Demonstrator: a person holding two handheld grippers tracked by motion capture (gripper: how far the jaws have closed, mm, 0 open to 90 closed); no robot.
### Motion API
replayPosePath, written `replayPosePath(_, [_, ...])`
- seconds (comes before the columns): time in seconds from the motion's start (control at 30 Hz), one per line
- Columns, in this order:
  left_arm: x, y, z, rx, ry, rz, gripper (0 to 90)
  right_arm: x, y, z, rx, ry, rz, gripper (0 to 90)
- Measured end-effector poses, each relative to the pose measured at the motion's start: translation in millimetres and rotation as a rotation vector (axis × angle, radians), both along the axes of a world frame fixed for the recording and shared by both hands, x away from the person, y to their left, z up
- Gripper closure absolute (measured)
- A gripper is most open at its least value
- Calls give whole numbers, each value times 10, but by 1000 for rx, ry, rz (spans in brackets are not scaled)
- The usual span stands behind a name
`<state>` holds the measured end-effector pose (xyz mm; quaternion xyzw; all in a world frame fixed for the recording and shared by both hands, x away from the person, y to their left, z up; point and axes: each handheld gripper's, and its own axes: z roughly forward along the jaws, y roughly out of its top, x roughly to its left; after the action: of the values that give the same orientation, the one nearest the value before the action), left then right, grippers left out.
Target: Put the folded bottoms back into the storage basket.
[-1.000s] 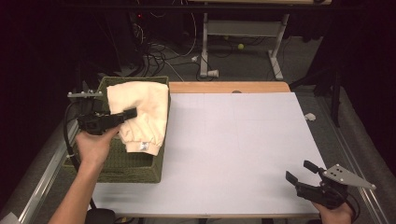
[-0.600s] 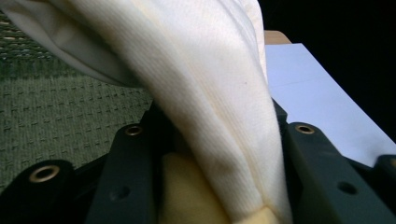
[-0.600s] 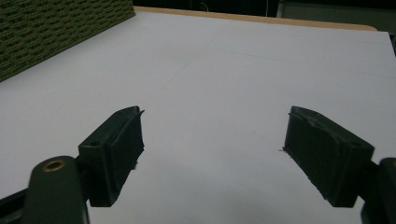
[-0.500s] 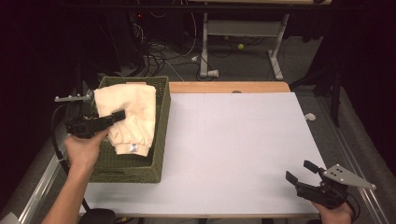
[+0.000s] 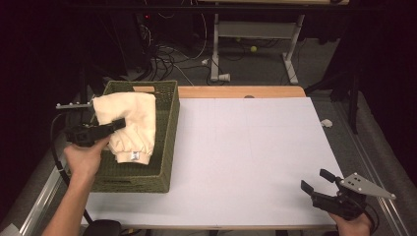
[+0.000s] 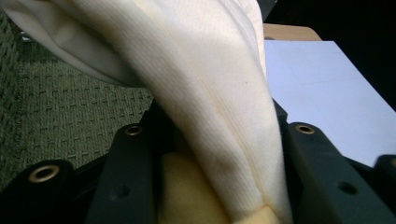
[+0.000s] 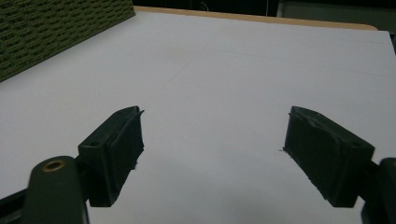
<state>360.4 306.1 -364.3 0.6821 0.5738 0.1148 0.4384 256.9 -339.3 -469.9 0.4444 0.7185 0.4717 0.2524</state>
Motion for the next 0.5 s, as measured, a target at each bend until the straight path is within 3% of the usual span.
replayPosePath(0.3, [159,-15,-103,28,37,26,582,2,-3,0,2,3,-3,204])
replayPosePath(0.5, [225,-32,-170,24,46,36,582,2,-3,0,2,3,-3,205])
